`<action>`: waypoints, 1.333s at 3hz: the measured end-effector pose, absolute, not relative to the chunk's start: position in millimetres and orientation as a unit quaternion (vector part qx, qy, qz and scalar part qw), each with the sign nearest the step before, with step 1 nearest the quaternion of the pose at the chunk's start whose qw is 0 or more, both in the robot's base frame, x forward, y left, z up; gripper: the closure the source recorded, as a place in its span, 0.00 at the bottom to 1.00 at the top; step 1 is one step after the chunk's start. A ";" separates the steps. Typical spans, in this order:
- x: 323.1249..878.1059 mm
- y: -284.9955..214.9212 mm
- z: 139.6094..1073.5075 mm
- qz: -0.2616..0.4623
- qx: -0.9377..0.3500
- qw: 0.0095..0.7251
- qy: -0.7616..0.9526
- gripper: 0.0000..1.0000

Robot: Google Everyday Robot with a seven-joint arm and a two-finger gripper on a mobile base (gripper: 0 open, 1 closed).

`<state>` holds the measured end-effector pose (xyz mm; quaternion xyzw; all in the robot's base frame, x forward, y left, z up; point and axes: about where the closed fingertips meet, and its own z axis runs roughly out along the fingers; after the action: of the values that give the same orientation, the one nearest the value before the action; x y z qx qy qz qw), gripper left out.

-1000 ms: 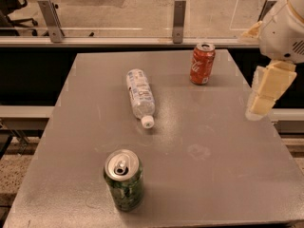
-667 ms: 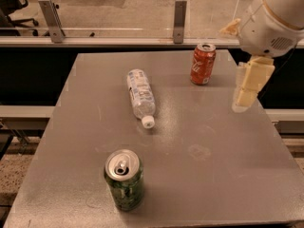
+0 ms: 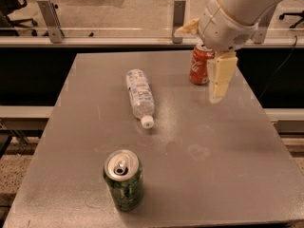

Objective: Place blue plastic bottle upright

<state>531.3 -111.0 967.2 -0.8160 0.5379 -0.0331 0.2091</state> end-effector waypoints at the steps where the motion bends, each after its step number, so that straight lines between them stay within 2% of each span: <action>1: 532.1 -79.9 966.3 -0.044 -0.865 0.202 0.457 0.00; 4: 534.4 -17.3 923.3 -0.091 -0.963 0.150 0.207 0.00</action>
Offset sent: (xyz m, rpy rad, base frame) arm -0.0091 0.0935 -0.0257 -0.2028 -0.1600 0.6379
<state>534.4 -17.3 923.3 -0.9626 0.2066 -0.0906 0.1498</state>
